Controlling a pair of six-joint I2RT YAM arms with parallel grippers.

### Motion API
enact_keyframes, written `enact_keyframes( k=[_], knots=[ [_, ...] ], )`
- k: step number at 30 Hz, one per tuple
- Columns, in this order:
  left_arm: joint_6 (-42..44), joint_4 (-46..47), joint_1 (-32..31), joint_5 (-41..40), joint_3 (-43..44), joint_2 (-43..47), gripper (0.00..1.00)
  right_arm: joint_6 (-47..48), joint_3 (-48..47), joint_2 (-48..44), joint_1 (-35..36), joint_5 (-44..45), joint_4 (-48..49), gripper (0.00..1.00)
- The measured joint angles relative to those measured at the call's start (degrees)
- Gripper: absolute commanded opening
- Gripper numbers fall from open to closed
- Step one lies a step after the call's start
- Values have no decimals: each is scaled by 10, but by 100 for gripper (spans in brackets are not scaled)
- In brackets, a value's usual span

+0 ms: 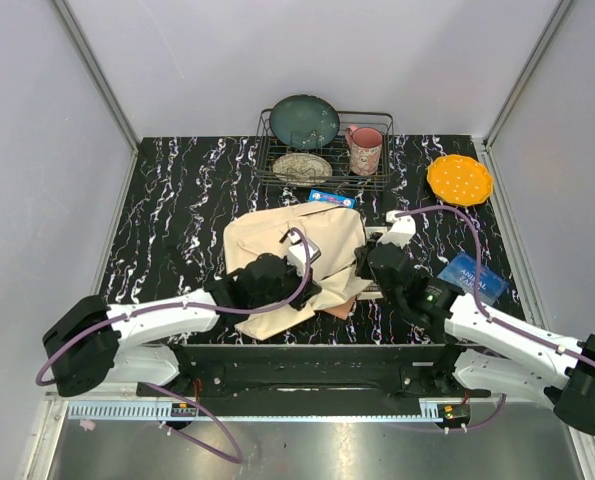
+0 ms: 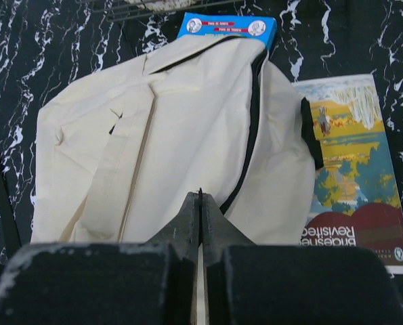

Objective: Pack the student bag
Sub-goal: Unzip the student bag at the center of the board.

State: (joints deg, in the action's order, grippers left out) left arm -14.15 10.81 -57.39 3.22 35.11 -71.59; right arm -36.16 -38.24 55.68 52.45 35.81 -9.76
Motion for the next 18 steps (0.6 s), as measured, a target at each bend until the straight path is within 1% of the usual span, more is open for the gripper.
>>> enact_keyframes(
  k=[9,13,18],
  knots=[
    [-49,-29,-6,-80,-25,33,0,37,-34,34,-31,-26,0,0],
    [-78,-42,-6,-115,-54,67,0,50,-40,52,-59,-41,9,0],
    [-102,-68,-7,-162,-76,118,0,59,-44,71,-71,-74,32,0]
  ],
)
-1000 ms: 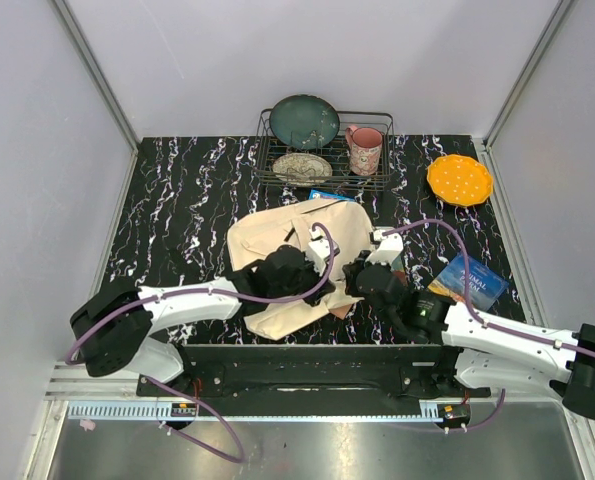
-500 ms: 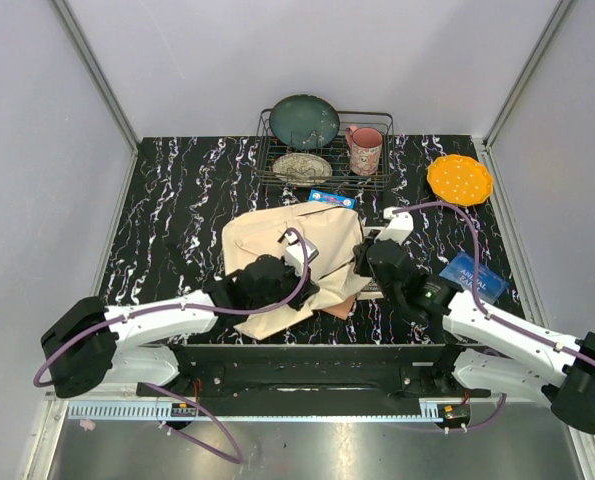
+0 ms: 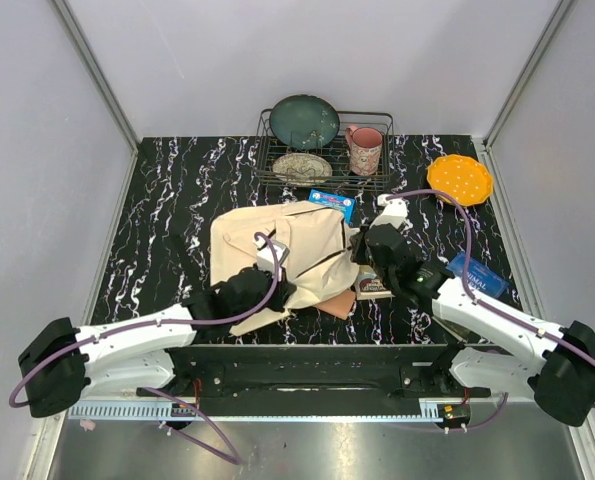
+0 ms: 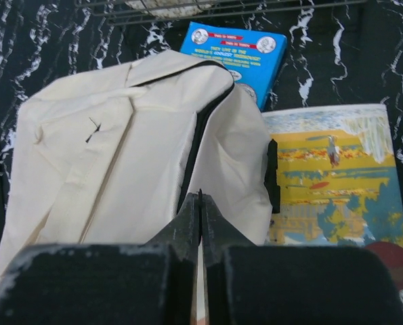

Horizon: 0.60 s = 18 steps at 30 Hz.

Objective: Pack the student bag
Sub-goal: Unzip the student bag at the center of the board.

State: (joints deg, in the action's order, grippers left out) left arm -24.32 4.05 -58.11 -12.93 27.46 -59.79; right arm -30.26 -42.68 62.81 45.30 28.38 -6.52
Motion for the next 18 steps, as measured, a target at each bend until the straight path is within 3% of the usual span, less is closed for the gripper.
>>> enact_keyframes(
  k=[2,4,5,7,8,15,18],
  knots=[
    [-11,-14,0,-22,0,15,3,1,-2,5,-2,-12,14,0],
    [-28,-25,-1,-49,0,21,16,1,-2,6,-4,-22,28,0],
    [-31,-27,-1,-54,0,21,37,1,-2,6,-4,-27,33,0],
    [-33,-34,-1,-65,1,21,48,4,-1,5,-4,-40,45,0],
    [-35,-44,0,-68,2,21,65,5,-1,3,-6,-42,48,0],
    [1,-96,5,-35,12,62,89,0,16,-16,-30,-57,68,0],
    [21,-99,5,-23,44,76,90,-7,33,-21,-30,-67,75,0]
  ],
)
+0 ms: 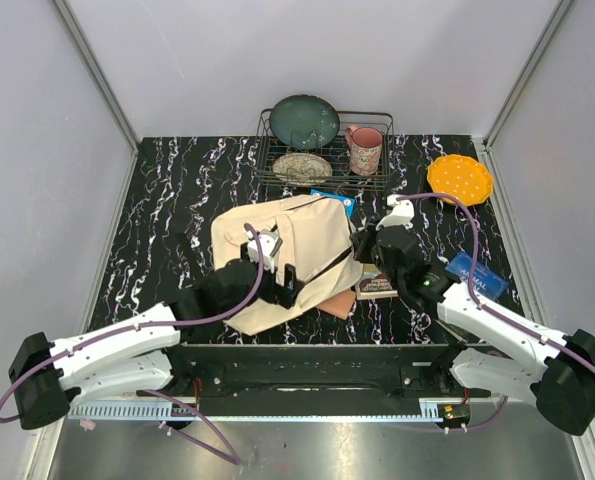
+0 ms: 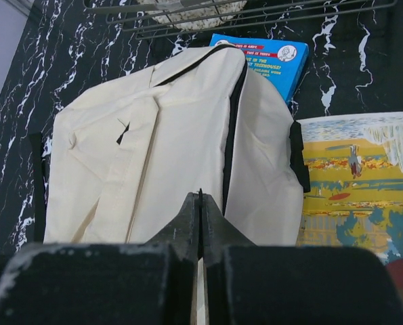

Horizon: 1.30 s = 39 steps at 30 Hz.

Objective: Pack the student bag
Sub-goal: Unzip the student bag at the center of the board.

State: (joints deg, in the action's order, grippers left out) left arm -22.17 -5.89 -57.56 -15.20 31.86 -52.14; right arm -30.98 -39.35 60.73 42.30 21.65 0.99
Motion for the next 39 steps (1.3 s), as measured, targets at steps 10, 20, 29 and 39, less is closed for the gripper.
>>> enact_keyframes(
  k=[10,20,29,39],
  knots=[
    [59,57,0,35,143,-146,88,-13,21,-31,0,-19,-1,0],
    [74,63,0,81,172,-238,79,-13,23,-59,0,-19,-10,0],
    [64,94,0,85,183,-261,56,-13,23,-70,0,-28,-28,0],
    [46,122,0,83,183,-273,52,-14,25,-81,0,-31,-30,0]
  ],
)
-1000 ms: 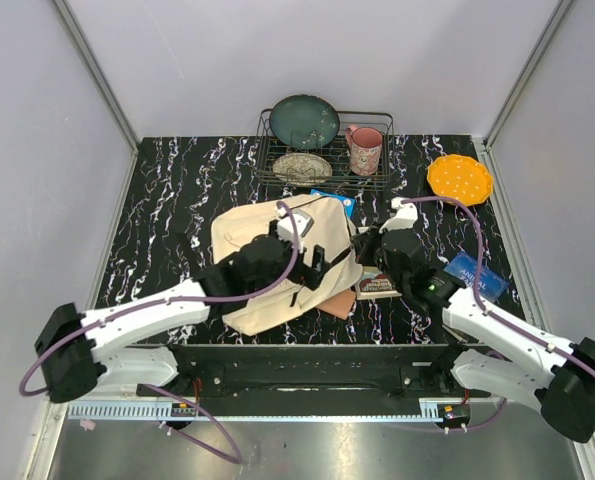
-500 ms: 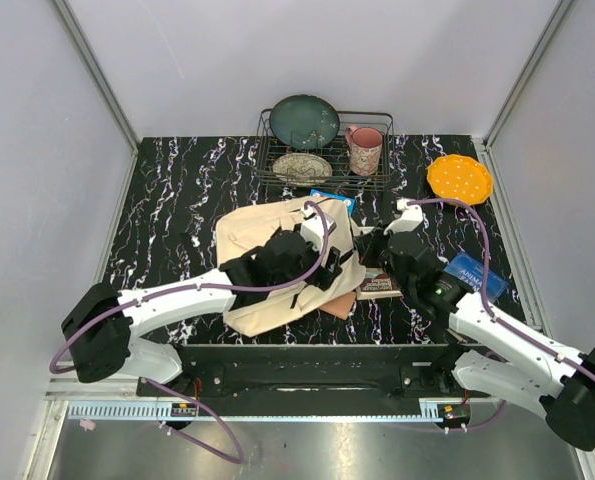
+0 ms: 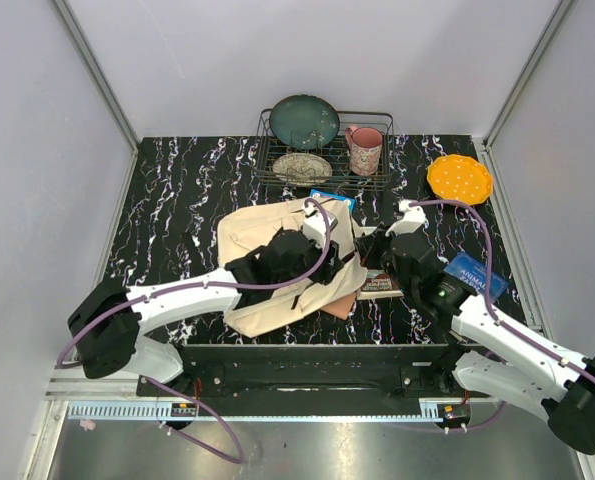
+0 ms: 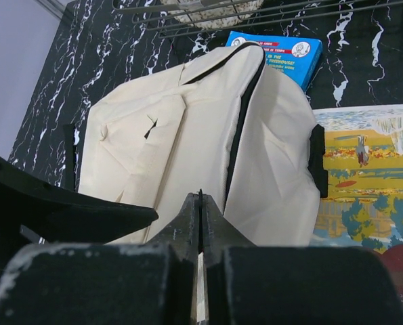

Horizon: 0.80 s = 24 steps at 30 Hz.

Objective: Pack the student bag
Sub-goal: Unzip the student bag at the center of the board.

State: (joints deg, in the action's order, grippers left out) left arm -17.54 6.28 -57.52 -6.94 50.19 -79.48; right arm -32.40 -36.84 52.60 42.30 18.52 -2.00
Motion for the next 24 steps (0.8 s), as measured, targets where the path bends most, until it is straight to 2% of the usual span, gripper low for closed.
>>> enact_keyframes(
  k=[5,8,9,11,18,24],
  knots=[
    [-1,3,0,14,6,-26,52,0,2,0,0,-2,-9,0],
    [-3,5,0,27,10,-35,30,1,2,0,0,-5,-9,0],
    [-4,5,0,32,11,-38,16,2,2,0,0,-7,-9,0],
    [-3,5,0,44,17,-44,0,5,2,0,0,-11,-9,0],
    [7,-6,-8,76,31,-61,0,22,2,4,0,-7,-8,0],
    [10,12,-35,78,-1,-48,0,35,-14,57,0,22,-11,0]
  ],
)
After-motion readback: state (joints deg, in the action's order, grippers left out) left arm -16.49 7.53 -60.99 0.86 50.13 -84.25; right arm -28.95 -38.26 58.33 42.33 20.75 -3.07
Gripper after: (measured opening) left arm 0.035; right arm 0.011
